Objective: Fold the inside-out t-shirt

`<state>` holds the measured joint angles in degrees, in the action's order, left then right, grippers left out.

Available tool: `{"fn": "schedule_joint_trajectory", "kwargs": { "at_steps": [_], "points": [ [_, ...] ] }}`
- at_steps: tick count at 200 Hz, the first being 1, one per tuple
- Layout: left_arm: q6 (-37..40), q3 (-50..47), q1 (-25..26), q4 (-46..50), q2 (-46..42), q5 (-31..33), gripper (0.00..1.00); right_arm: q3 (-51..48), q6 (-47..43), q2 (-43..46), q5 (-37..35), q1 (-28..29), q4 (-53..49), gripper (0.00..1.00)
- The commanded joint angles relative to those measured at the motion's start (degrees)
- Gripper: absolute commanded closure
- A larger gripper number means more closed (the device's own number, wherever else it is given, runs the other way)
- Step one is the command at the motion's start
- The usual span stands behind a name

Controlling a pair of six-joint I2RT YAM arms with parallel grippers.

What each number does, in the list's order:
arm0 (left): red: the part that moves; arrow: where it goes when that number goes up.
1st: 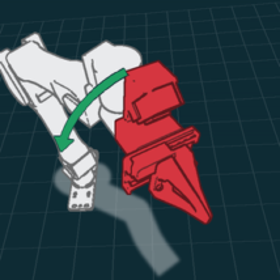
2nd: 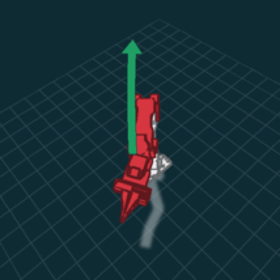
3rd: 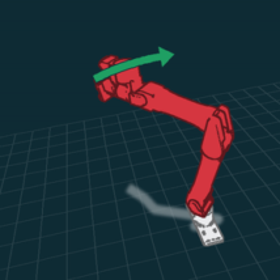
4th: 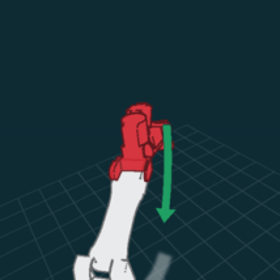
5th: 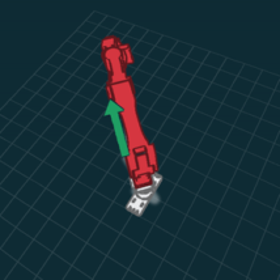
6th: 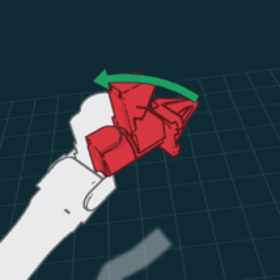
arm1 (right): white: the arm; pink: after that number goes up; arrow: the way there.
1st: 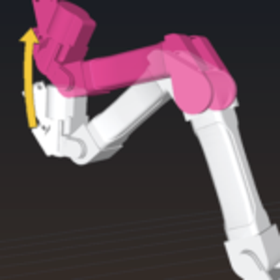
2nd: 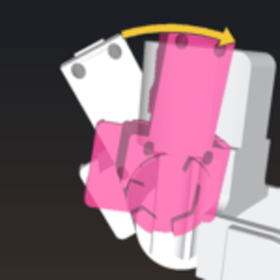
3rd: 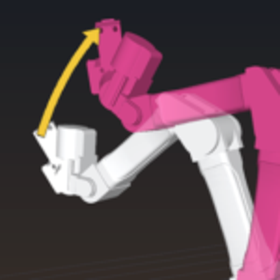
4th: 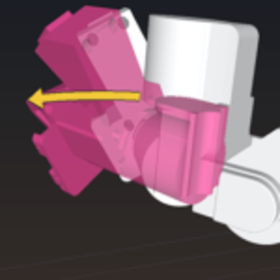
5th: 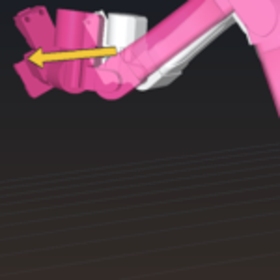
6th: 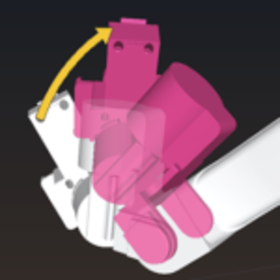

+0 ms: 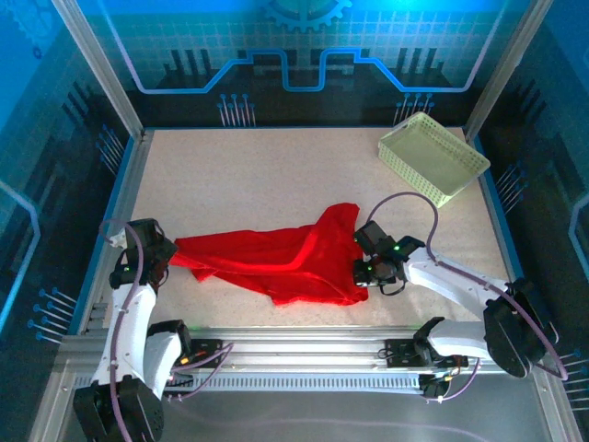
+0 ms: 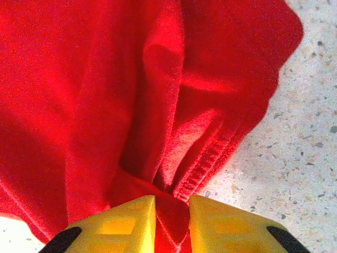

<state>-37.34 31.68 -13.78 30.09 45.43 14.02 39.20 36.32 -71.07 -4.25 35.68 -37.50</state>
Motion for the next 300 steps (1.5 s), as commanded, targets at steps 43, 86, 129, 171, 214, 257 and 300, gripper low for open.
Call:
{"fn": "schedule_joint_trajectory", "kwargs": {
  "at_steps": [43,86,129,171,214,257,300],
  "points": [
    [0.85,0.11,-0.85,-0.58,0.23,-1.01,1.0,2.16,-0.81,2.68,-3.69,0.71,-4.75,0.95],
    [0.41,2.75,-1.16,-0.46,0.63,-2.05,1.0,10.55,-2.73,11.05,-8.3,-3.76,-14.34,1.0],
    [-1.05,9.56,-2.69,-1.68,0.06,-5.45,1.0,25.61,-6.59,19.32,-1.19,-20.18,-18.53,1.0],
    [-1.69,21.43,-3.21,-2.0,-1.55,-7.82,1.0,45.21,-6.22,16.04,7.72,-32.2,-18.97,1.0],
    [-1.75,34.6,-3.45,-4.22,-0.87,-15.4,1.0,66.65,-3.7,10.69,13.18,-36.12,-18.58,1.0],
    [-2.84,47.23,-3.44,-5.22,1.84,-24.34,1.0,88.22,-3.62,3.44,13.97,-36.29,-20.03,1.0],
    [0.2,46.22,-3.45,-2.51,1.47,-21.31,1.0,89.66,-4.51,0.71,12.96,-36.28,-21.13,1.0]
  ]
}}
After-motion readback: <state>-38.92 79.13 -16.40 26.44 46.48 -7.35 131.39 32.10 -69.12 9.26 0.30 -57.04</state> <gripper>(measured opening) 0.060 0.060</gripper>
